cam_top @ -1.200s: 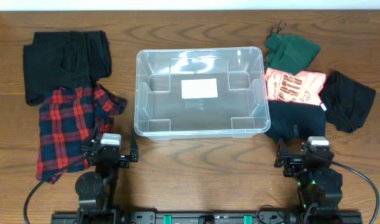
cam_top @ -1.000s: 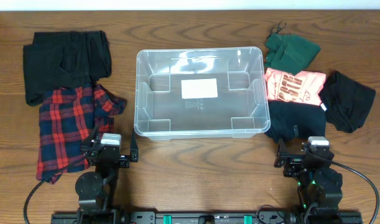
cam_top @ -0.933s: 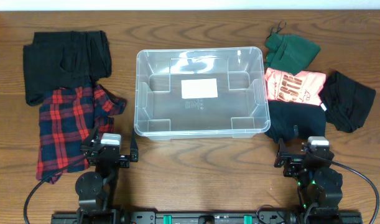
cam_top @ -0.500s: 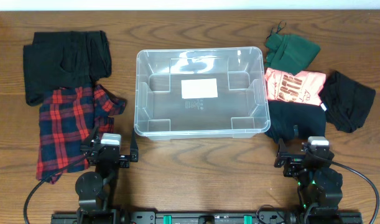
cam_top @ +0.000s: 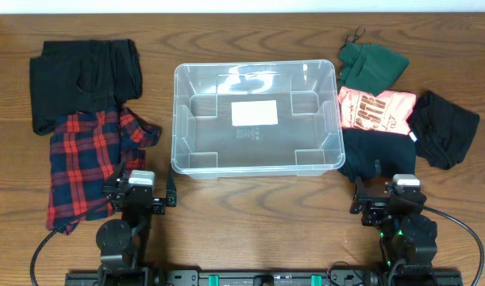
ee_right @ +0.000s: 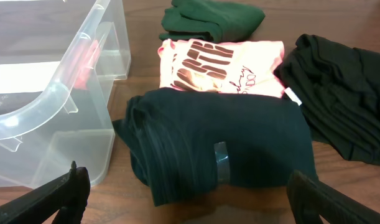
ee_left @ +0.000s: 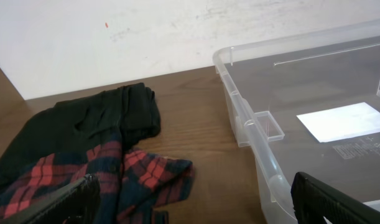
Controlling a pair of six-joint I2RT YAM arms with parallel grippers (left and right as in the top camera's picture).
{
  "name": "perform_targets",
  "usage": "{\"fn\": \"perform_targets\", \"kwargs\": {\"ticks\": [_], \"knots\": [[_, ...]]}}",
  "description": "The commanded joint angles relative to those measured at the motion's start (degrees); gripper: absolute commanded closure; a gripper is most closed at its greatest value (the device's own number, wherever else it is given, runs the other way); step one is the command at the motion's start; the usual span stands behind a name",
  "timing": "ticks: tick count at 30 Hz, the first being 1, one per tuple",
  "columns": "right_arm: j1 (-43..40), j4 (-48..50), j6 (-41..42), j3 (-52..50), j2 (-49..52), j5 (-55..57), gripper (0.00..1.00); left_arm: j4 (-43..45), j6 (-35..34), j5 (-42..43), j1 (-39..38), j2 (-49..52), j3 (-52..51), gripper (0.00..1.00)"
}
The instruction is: Pack container
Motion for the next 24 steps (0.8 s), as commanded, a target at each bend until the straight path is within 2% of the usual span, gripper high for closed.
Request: {"fn": "perform_targets", "kwargs": {"ticks": [1, 9, 19, 21, 24], "knots": [[-0.4, 0.2, 0.8, -0.2, -0.4, -0.2, 0.01, -0.2, -0.2, 0.2, -0.2, -0.2, -1.8, 0.02], [-0.4, 0.2, 0.8, -0.2, -0.4, -0.2, 0.01, 0.3, -0.8, 0.8, -0.2, -0.2, -1.8, 0.02], [-0.4, 0.2, 0.8, -0.2, -0.4, -0.2, 0.01, 8.7, -1.6, 5.6, -0.2, -0.2, -1.8, 0.02], [-0.4, 0.2, 0.8, -0.2, -0.4, -0.2, 0.01, 11.2, -4.1, 8.9, -0.2, -0.2, -1.8, 0.02], [-0.4, 0.2, 0.8, -0.2, -0.4, -0.2, 0.01, 11.3, -8.9, 7.4, -0.2, -0.1, -1.7, 0.02]]}}
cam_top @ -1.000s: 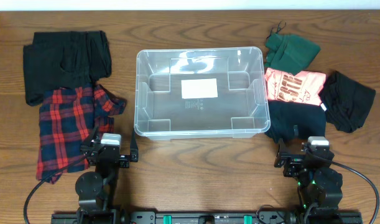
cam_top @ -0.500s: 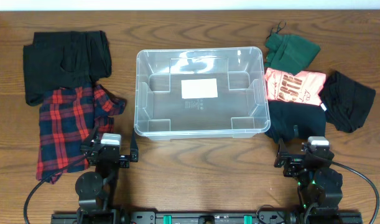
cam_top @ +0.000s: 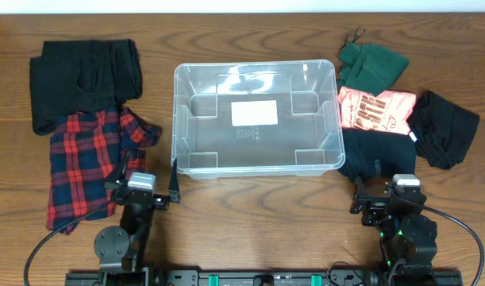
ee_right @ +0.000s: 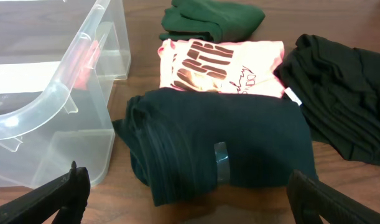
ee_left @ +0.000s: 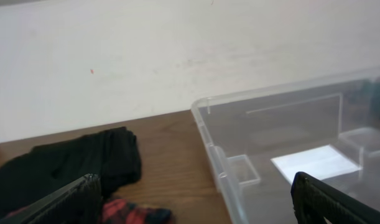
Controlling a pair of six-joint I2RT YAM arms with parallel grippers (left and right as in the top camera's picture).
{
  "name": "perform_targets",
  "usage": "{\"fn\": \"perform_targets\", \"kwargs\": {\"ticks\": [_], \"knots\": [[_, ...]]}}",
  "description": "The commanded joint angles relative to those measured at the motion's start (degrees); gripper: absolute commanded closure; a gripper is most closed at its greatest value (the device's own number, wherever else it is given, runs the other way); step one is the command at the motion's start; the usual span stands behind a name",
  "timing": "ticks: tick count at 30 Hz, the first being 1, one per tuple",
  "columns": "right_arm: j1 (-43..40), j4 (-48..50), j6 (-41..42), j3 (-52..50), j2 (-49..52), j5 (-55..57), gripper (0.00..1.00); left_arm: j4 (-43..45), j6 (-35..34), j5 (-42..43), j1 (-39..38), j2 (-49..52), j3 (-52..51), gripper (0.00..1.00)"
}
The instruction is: Pack container
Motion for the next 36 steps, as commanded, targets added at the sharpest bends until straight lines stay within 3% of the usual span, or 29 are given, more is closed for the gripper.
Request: {"fn": "perform_targets", "kwargs": {"ticks": [1, 7, 10, 19, 23, 26, 31, 34, 36], "knots": [[-0.4, 0.2, 0.8, -0.2, -0.4, -0.2, 0.01, 0.0, -6.3, 0.5, -0.2, -0.1, 0.0, 0.02], [-0.4, 0.2, 0.8, -0.2, -0.4, -0.2, 0.01, -1.4, -21.2, -1.8, -0.2, 3.2, 7.9, 0.02], [-0.4, 0.2, 0.8, -0.2, -0.4, -0.2, 0.01, -8.7, -27.8, -8.0, -0.2, 10.2, 17.2, 0.02], [-0.4, 0.2, 0.8, -0.2, -0.4, -0.2, 0.01, -36.8, -17.8, -9.2, 1.9, 44.3, 57.1, 0.02], [-0.4, 0.2, 0.8, -0.2, -0.4, -0.2, 0.01, -44.7, -18.2, -9.6, 1.9, 54.3, 71.2, 0.02], [-0.4, 0.2, 0.8, -0.2, -0.4, -0.2, 0.01, -46.9, -15.8, -12.7, 2.2, 58.1, 76.0, 0.02], [-0.4, 0.2, 0.8, -0.2, -0.4, -0.2, 0.01, -54.1, -21.9, -14.9, 10.6, 62.6, 77.9, 0.02], [-0.4, 0.2, 0.8, -0.2, -0.4, -0.2, 0.01, -59.3, -22.6, -9.8, 20.2, 66.0, 77.9, 0.02], [-0.4, 0.2, 0.8, -0.2, -0.4, -0.2, 0.01, -61.4, -19.5, -3.6, 27.4, 69.1, 77.9, 0.02]]}}
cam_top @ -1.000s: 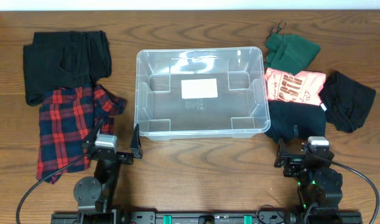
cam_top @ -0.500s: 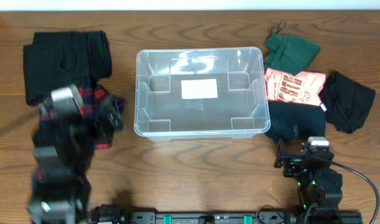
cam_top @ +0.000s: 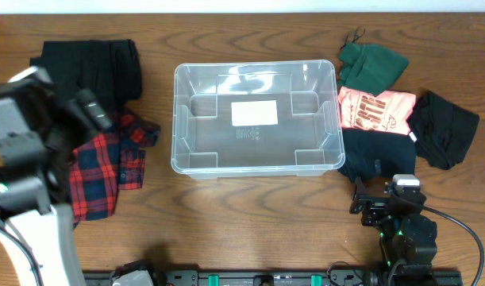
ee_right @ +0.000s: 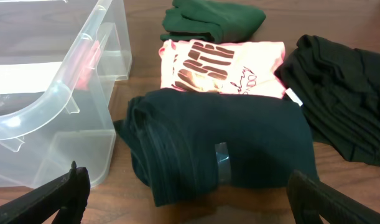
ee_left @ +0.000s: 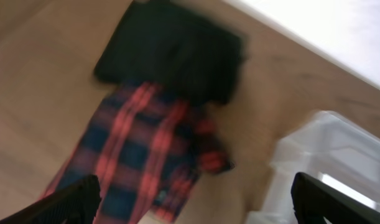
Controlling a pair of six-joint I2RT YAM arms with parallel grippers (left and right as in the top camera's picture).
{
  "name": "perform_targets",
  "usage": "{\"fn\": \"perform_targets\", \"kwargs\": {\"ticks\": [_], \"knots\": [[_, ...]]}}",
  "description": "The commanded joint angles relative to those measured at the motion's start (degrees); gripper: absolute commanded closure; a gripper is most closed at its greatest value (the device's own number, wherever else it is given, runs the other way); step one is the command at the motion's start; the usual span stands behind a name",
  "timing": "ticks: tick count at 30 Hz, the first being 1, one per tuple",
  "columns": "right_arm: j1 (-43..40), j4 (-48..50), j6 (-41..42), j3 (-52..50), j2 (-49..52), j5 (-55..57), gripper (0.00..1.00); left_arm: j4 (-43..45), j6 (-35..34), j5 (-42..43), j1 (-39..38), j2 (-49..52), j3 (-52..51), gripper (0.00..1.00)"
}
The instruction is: Pack container
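Observation:
The clear plastic container (cam_top: 179, 119) stands empty mid-table, with a white label on its floor. A black garment (cam_top: 107, 59) and a red plaid shirt (cam_top: 107, 163) lie to its left. My left gripper (ee_left: 202, 202) is open, raised high above them, and holds nothing; the left wrist view is blurred. On the container's right are a green garment (cam_top: 373, 63), a pink printed shirt (cam_top: 377, 110), a dark folded garment (ee_right: 227, 146) and a black garment (cam_top: 444, 127). My right gripper (ee_right: 193, 199) stands open just before the dark folded garment, low near the table's front edge.
The raised left arm (cam_top: 28, 159) covers part of the plaid shirt in the overhead view. The container's wall (ee_right: 71, 87) stands close to the left of the right gripper. Bare wood lies in front of the container.
My left arm has risen from its low place at the table's front and now hangs high over the plaid shirt and black garment, looking down. The right arm has not moved.
Both arms rested low at the front edge, grippers open, with the clothes in piles either side of the empty container. Then the left wrist had tilted up a little. Now the left arm is high over the left pile; no clothes have moved.

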Motion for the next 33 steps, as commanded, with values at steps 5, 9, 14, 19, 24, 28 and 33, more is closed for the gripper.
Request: {"fn": "perform_targets", "kwargs": {"ticks": [5, 9, 14, 19, 24, 28, 33], "knots": [[-0.4, 0.1, 0.7, -0.2, -0.3, 0.0, 0.01, -3.5, 9.5, 17.1, 21.0, 11.9, 0.6, 0.05], [-0.4, 0.1, 0.7, -0.2, -0.3, 0.0, 0.01, -2.3, 12.4, 17.5, 28.2, 17.7, 0.6, 0.18], [-0.4, 0.1, 0.7, -0.2, -0.3, 0.0, 0.01, -1.6, 19.3, 17.7, 31.8, 24.1, 0.6, 0.14], [-0.4, 0.1, 0.7, -0.2, -0.3, 0.0, 0.01, 0.5, 19.6, 17.4, 32.6, 28.9, 0.6, 0.14], [-0.4, 0.1, 0.7, -0.2, -0.3, 0.0, 0.01, 2.8, 30.1, 23.9, 32.6, 33.2, 0.6, 0.11], [-0.4, 0.1, 0.7, -0.2, -0.3, 0.0, 0.01, 5.1, 35.4, 26.9, 32.6, 36.6, 0.6, 0.06], [-0.4, 0.1, 0.7, -0.2, -0.3, 0.0, 0.01, 5.6, 39.6, 26.9, 32.7, 41.7, 0.6, 0.04]]}}
